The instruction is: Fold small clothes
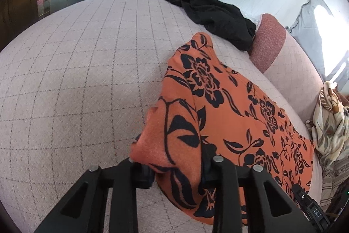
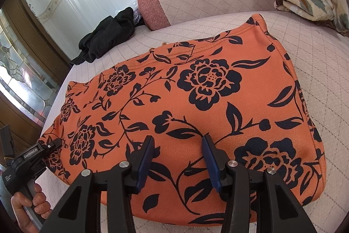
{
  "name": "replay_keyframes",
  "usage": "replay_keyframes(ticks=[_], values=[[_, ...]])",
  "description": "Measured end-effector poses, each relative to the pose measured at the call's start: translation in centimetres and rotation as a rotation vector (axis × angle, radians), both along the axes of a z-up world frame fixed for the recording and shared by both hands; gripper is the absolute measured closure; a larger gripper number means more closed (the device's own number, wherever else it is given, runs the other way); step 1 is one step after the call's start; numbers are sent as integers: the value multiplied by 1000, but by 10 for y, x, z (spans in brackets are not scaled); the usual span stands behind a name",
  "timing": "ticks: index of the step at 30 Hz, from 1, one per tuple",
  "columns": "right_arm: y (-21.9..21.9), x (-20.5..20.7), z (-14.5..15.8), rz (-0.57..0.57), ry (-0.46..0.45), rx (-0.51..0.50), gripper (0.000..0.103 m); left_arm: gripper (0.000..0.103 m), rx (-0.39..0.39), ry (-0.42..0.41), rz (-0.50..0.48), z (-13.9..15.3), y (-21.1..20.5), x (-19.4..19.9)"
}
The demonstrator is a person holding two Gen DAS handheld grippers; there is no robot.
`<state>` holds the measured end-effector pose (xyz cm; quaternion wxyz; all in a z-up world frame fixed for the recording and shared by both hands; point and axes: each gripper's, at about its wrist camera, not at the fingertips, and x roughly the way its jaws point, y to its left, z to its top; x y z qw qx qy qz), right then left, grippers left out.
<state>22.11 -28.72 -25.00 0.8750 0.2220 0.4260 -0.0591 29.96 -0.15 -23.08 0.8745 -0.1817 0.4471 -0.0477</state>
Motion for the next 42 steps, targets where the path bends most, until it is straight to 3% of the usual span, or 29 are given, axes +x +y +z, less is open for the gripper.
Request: replay_keyframes(ticks=[3,9,13,16,19,22,24,30,35,36,37,40,42], values=[[0,0,0,0,0,-1,54,79,32,-43,-23,9,-7,-3],[1,0,-1,7,1,0,54,80,205,-197,-111,32,-36,-16],[0,1,1,63,11,-5,54,81,329,-249,-164,38,-57,-24],[-5,10,12,98,17,73,51,81,382,-276,-198,40,-65,-30],[11,43,43,205,-8,128,38,81,406,-292,-227,41,-65,-38],[43,88,71,336,-7,239,35,81,448,-331,-267,45,-69,-51],[71,122,89,393,13,259,29,82,467,-352,-296,46,-73,-61],[152,186,117,514,107,156,28,82,533,-445,-417,49,-93,-87],[180,205,103,466,285,-77,29,82,555,-496,-495,49,-109,-103],[179,204,103,450,291,-116,40,82,556,-506,-507,50,-112,-106],[177,202,104,443,287,-165,67,82,548,-516,-522,50,-114,-109],[157,182,114,428,222,-236,84,82,497,-540,-585,54,-119,-117],[128,163,120,396,177,-214,85,82,417,-528,-648,60,-123,-122]])
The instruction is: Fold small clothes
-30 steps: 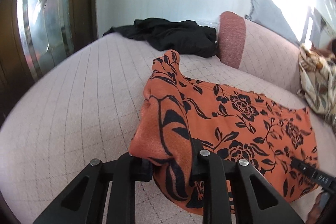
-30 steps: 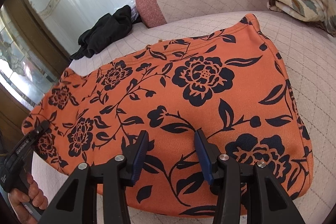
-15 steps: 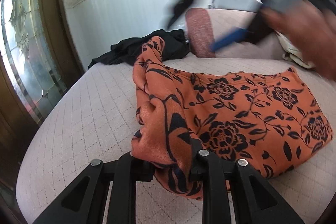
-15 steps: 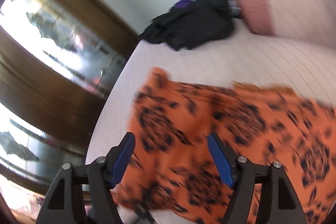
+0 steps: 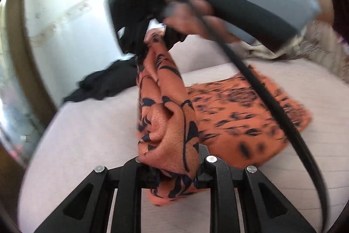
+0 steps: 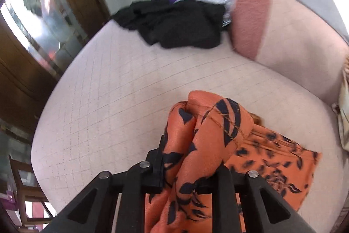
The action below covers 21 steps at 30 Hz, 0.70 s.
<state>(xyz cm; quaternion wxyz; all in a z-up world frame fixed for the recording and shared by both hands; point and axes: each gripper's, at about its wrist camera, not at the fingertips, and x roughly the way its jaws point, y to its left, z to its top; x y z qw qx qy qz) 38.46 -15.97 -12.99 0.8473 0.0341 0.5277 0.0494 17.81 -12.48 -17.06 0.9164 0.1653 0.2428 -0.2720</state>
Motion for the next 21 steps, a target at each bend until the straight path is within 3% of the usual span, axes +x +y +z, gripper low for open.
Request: replay_keyframes(ticks=[3,6,12,16,18,20,21], values=[[-56,-26,4,-40,-44,54,85,82,-125,96,-103,16,-10,-3],[-114,-46,-3,-92,-56,87,85,82,-190,202,-202,22,-44,-2],[-222,-62,-38,-189,-86,124,86,82,-148,253,-302,5,-138,-4],[-263,-55,-74,-218,-130,178,85,79,-116,313,-297,-16,-175,9],[-277,-49,-101,-235,-92,225,84,73,-71,338,-306,-26,-181,7],[-292,-48,-128,-289,-42,300,67,67,-72,381,-343,-24,-174,4],[-300,-53,-132,-319,-62,348,65,60,-95,391,-367,-17,-162,-1]])
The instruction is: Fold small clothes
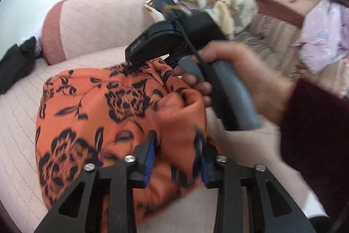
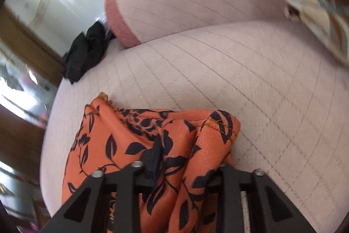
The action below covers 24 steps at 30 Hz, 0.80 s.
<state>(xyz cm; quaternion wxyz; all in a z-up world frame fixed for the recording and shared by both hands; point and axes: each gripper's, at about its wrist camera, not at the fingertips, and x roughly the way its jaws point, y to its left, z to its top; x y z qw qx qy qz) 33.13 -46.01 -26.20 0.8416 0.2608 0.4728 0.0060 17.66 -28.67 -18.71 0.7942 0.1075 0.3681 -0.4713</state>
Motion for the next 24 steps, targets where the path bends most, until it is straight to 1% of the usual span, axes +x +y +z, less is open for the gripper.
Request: replay_keyframes(ticks=[1,2,3,4,5,6,7,9,10,11,12,13,15,16,18,19,20,21,22,24], values=[[-8,-8,-1,-31,-39,56,58,46,-24,2,-9,9,13,-5],[-15,-19,2,-73,-75,95,49,38,-54,-8,-9,18,29,-12],[-18,-30,8,-116,-101,105,44,24,-87,-43,12,30,50,-19],[-23,-46,17,-183,-125,85,34,21,-103,-87,44,39,68,-24],[-24,-60,27,-219,-147,69,34,21,-104,-138,88,48,86,-26],[-25,-72,36,-233,-161,61,34,21,-96,-183,137,55,101,-25],[-20,-84,47,-227,-174,49,34,21,-82,-210,186,59,112,-20],[0,-104,70,-182,-185,-9,37,21,-35,-219,307,61,132,2],[15,-114,80,-150,-190,-36,43,21,-12,-211,359,58,139,14],[31,-125,89,-115,-192,-59,55,21,8,-196,403,52,144,24],[46,-135,95,-87,-183,-86,61,21,19,-173,430,43,148,31],[61,-140,95,-69,-172,-111,66,21,33,-147,446,35,151,39],[90,-151,90,-40,-138,-141,67,21,99,-78,472,15,150,49],[100,-155,81,-38,-104,-153,67,21,137,-55,473,5,147,53],[106,-158,54,-69,-10,-180,67,21,230,-55,458,-13,144,48],[103,-160,35,-94,62,-187,69,21,285,-52,452,-23,142,48],[99,-163,20,-122,123,-220,69,21,316,-30,443,-29,142,47],[97,-166,18,-122,121,-232,69,21,316,-14,447,-30,147,47],[97,-169,24,-115,103,-233,69,21,313,-9,451,-28,150,47],[97,-166,41,-114,102,-243,69,21,320,-15,441,-23,154,47]])
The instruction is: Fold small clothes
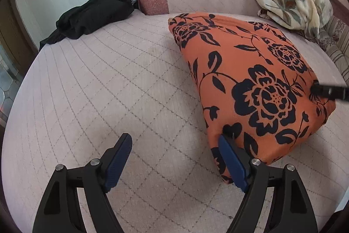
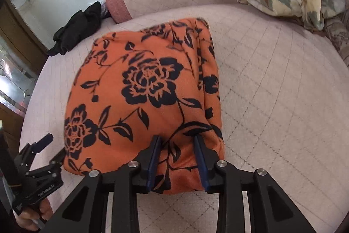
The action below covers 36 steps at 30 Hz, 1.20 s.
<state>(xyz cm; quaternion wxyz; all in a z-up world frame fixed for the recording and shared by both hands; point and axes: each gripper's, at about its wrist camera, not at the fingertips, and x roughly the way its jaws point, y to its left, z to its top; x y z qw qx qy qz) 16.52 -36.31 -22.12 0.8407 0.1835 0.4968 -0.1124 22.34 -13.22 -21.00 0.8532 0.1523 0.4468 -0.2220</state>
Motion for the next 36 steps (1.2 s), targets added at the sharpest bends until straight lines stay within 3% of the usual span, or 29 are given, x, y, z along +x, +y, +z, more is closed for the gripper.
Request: replay_keyframes(ticks=[3,7,10,14,17,21,27,29,32,34,36], values=[[-7,12,32,4,-101,0,69,21,-12,-45,-3,14,8,-4],[-21,54,45,-25,-138,31,69,21,-71,-109,-28,32,3,-2],[-30,100,23,-58,-106,75,69,21,-88,-118,-65,29,-6,1],[-53,143,-29,-155,11,86,68,21,1,-12,-169,-10,-23,0],[-61,152,-28,-183,-12,94,67,20,0,5,-176,-12,-21,4],[-49,133,-5,-159,-47,86,67,20,-27,8,-160,-7,-10,7],[-8,32,35,-106,-184,49,67,19,-64,-91,-144,18,2,-7],[4,6,34,-101,-193,32,67,19,-50,-83,-145,15,-1,-6],[11,0,3,-128,-129,99,66,19,24,-28,-152,-8,-8,-4],[11,0,-12,-142,-137,138,66,19,9,-26,-138,-9,-6,-5],[15,5,-8,-135,-123,111,66,19,-3,-27,-146,-3,-5,-4]])
